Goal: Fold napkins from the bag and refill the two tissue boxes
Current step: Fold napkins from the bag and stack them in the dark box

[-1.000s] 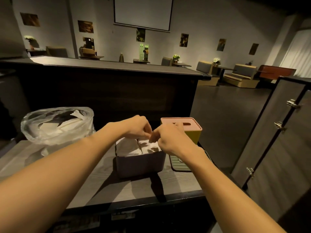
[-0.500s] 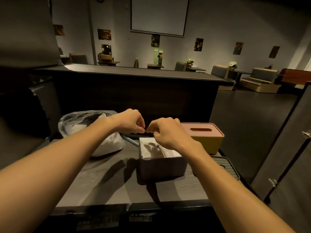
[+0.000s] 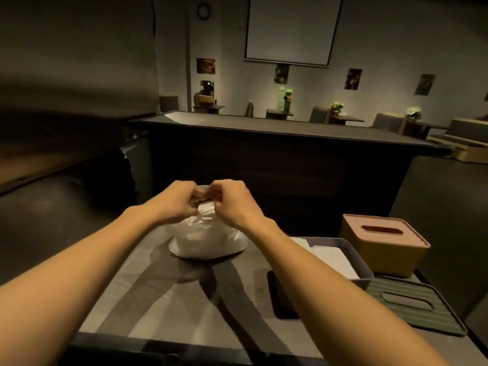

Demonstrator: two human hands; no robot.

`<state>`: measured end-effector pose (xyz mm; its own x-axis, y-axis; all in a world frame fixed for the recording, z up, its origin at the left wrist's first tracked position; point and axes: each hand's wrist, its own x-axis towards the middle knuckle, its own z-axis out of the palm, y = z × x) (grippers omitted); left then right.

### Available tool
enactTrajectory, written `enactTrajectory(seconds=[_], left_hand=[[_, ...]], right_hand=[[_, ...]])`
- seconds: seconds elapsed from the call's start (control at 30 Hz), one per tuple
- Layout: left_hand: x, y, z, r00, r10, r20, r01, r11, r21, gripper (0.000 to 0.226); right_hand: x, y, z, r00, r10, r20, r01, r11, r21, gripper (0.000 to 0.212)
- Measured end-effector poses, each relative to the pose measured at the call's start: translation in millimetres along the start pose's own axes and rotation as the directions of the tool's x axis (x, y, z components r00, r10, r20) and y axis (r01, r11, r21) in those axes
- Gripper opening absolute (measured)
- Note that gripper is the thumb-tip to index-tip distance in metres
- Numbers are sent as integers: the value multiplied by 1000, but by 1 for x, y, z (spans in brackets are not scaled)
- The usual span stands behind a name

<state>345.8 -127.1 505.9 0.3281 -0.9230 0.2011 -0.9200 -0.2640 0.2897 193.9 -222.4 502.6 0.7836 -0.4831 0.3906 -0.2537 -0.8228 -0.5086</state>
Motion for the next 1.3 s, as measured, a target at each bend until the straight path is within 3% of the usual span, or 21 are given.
enactTrajectory(seconds=[0.17,0.27,0.4,0.57,0.8,0.93,1.07,1.17,1.3], left_hand=[[1,-20,14,987,27,157,-28,1000,6,84],[4,-26,18,976,-68,208,60,997,46,84],[3,-29,32,941,-174,289,168,985,46,108],[7,-33,38,939,-188,288,207,978,-37,107],[12,-40,37,970,-80,231,108,988,-112,108],[4,-24,28,991,-1,137,34,971,-235,99],[-5,-11,13,997,-80,1,73,902,-426,75],[-10,-8,5,991,-129,-37,83,806,-586,44],[-20,-1,-1,990,-139,27,124,756,-643,46]], right_hand=[[22,11,21,986,33,165,-17,995,-96,43],[28,16,29,979,39,199,-17,993,-116,48],[32,26,41,971,42,234,39,942,-334,63],[32,30,41,972,16,233,82,912,-402,30],[20,25,33,970,-159,183,239,757,-608,27],[13,24,26,973,-226,43,218,842,-494,39],[6,17,17,991,-96,-98,84,989,-123,34],[-1,14,13,990,-7,-138,30,986,163,28],[-20,11,9,991,118,-67,-81,911,404,32]])
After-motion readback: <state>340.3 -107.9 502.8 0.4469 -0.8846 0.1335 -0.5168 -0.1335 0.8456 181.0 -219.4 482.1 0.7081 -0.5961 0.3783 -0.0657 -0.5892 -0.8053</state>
